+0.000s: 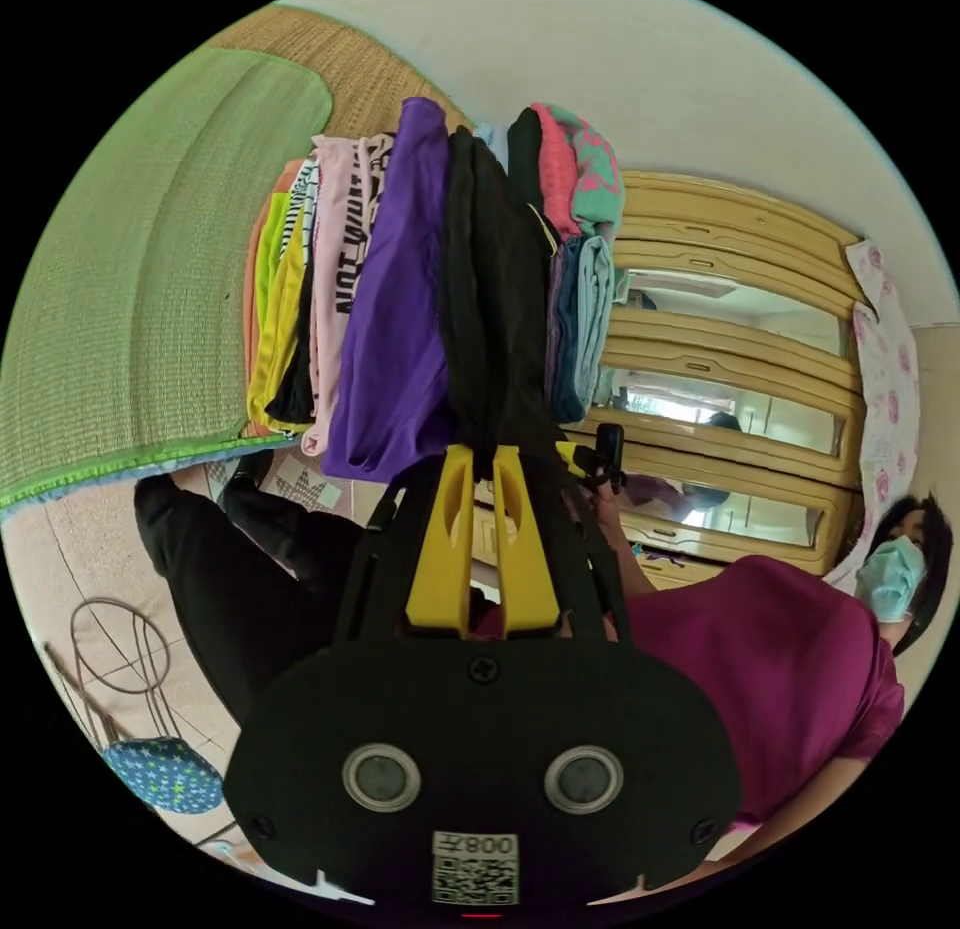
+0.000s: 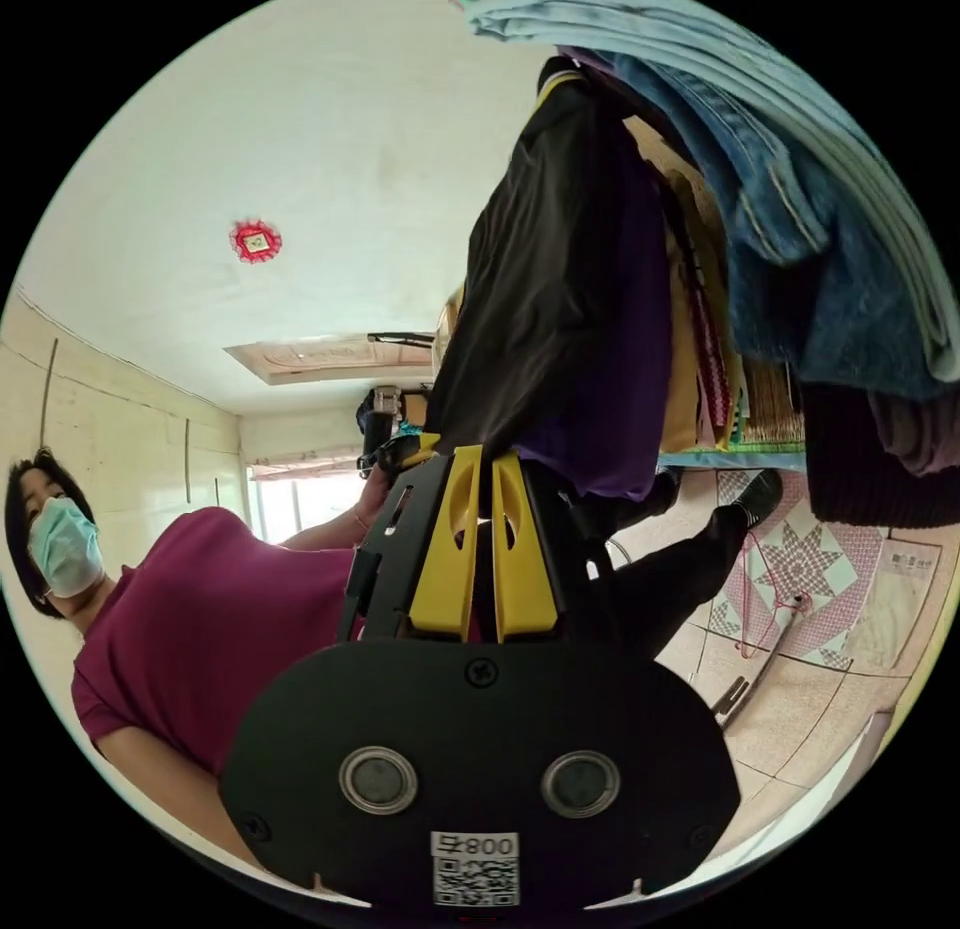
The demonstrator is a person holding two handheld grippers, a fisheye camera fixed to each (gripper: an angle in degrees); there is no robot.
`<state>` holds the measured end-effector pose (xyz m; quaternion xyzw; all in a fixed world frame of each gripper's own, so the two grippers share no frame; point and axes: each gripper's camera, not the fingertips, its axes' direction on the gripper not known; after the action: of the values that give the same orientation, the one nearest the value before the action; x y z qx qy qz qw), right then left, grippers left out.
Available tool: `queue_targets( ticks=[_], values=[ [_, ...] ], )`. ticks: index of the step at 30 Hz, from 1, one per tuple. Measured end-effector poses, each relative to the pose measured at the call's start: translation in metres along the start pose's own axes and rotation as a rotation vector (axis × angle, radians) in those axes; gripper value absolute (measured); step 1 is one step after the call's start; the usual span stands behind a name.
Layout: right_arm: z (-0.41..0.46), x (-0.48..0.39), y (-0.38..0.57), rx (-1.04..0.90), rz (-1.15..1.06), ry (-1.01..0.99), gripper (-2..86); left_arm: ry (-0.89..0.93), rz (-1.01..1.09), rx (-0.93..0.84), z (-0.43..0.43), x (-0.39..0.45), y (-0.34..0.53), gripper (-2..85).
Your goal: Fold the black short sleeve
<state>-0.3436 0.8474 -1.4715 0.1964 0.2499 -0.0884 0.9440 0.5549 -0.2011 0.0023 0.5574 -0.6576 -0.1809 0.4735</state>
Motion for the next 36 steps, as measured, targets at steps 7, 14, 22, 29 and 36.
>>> queue_targets(
  ticks=[7,14,22,29,36],
  values=[
    [0.003,0.016,-0.010,0.004,0.039,0.031,1.4,-0.065,-0.033,-0.052,0.011,0.033,-0.010,4.0],
    [0.007,-0.001,-0.018,0.032,0.050,0.074,1.5,-0.053,-0.061,-0.082,0.000,0.061,-0.018,4.4],
    [0.011,-0.092,-0.049,0.067,-0.035,0.309,1.4,-0.021,-0.054,-0.058,-0.024,0.098,-0.023,3.1],
    [0.050,-0.164,-0.085,-0.066,-0.049,0.608,0.4,0.005,0.079,-0.030,-0.036,0.157,-0.062,2.0],
    [0.053,-0.194,-0.103,0.028,0.046,0.619,0.0,0.029,0.232,-0.081,-0.004,0.209,-0.128,1.2]
  ],
)
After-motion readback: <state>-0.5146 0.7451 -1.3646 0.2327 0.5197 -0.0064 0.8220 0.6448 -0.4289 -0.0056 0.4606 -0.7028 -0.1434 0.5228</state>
